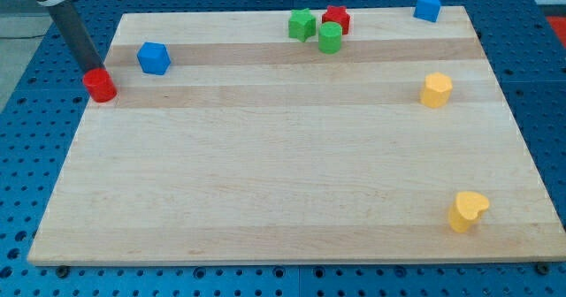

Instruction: Drag the red circle to the center left side

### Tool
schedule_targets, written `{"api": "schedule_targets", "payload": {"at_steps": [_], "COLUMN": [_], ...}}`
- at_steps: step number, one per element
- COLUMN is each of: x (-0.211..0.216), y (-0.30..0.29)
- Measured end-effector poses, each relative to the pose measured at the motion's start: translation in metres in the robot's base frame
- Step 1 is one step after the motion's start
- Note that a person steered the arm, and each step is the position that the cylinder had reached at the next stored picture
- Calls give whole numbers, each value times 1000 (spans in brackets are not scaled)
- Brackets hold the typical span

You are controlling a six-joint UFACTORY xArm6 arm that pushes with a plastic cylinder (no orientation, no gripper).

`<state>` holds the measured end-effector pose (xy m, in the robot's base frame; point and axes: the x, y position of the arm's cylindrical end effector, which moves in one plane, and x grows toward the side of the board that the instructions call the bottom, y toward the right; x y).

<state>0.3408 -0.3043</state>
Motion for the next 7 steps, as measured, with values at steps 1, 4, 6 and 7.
{"api": "schedule_targets", "payload": {"at_steps": [1, 4, 6, 7], "x": [28, 37, 30, -59], "y": [17, -1, -1, -1]}}
